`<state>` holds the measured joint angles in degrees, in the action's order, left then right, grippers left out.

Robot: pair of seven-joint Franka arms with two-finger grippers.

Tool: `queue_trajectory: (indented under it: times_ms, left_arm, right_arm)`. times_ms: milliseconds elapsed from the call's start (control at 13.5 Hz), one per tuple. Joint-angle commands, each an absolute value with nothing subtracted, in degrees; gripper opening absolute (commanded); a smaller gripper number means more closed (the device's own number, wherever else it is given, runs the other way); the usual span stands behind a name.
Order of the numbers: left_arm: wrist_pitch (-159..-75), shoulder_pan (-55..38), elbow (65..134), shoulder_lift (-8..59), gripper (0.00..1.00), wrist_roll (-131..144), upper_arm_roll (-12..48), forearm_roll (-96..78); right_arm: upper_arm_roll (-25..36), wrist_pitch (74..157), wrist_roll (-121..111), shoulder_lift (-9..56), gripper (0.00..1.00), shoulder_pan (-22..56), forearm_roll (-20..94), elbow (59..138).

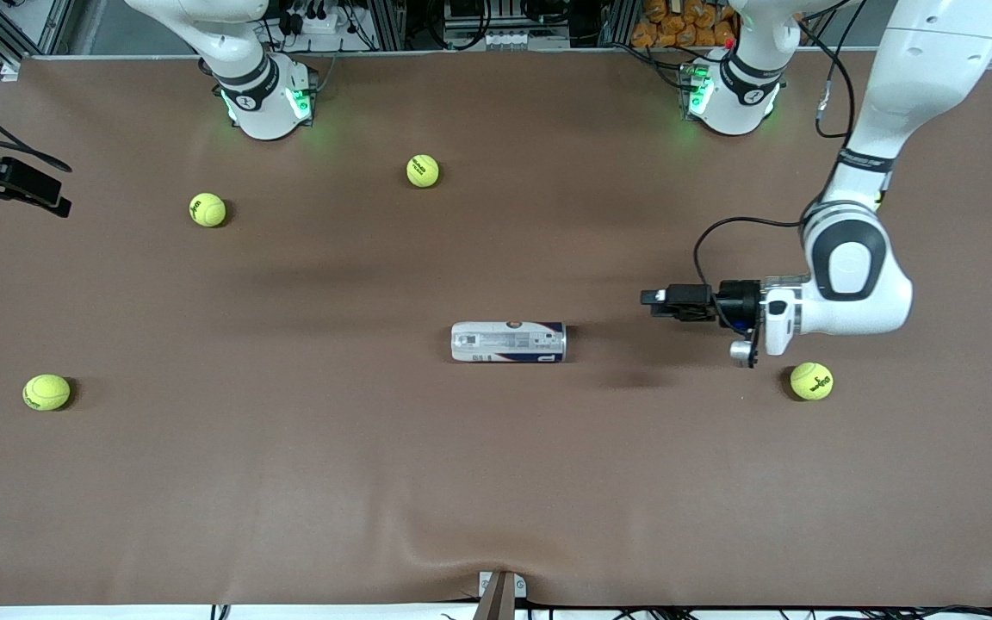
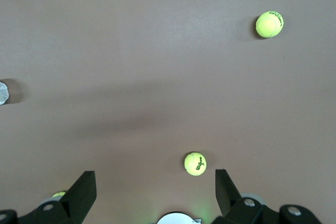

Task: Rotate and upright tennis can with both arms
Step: 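Move the left gripper toward the can's open end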

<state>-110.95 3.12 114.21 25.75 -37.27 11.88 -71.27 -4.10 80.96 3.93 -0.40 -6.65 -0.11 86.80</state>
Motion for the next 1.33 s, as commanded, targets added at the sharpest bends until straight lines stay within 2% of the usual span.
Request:
queue_trajectory:
  times_ms: [0, 295, 738, 1107, 1255]
  left_arm:
    - [-115.7, 1.1, 114.0, 29.4, 1.00, -43.3, 12.2, -77.5]
    - [-119.7, -1.3, 113.5, 30.6, 1.00, -45.2, 12.2, -81.1]
    - [-123.0, -5.9, 107.4, 37.2, 1.00, -45.4, 12.2, -85.5]
    - [-127.8, -10.2, 106.5, 39.2, 1.00, -46.8, 12.2, -89.4]
    - [-127.8, -10.5, 106.0, 39.8, 0.92, -47.1, 12.2, -89.4]
  right_arm:
    - [-4.9, 80.5, 5.0, -1.0, 1.00, -7.5, 0.7, 85.2]
    - [-4.7, 82.0, 4.5, -0.9, 1.00, -8.1, 0.8, 84.5]
    - [-4.4, 81.2, 4.2, -1.0, 1.00, -8.1, 0.2, 83.1]
    - [-4.5, 81.2, 4.3, -0.8, 1.00, -7.8, 0.3, 83.2]
    - [-4.5, 81.2, 4.4, -0.8, 1.00, -7.8, 0.3, 83.2]
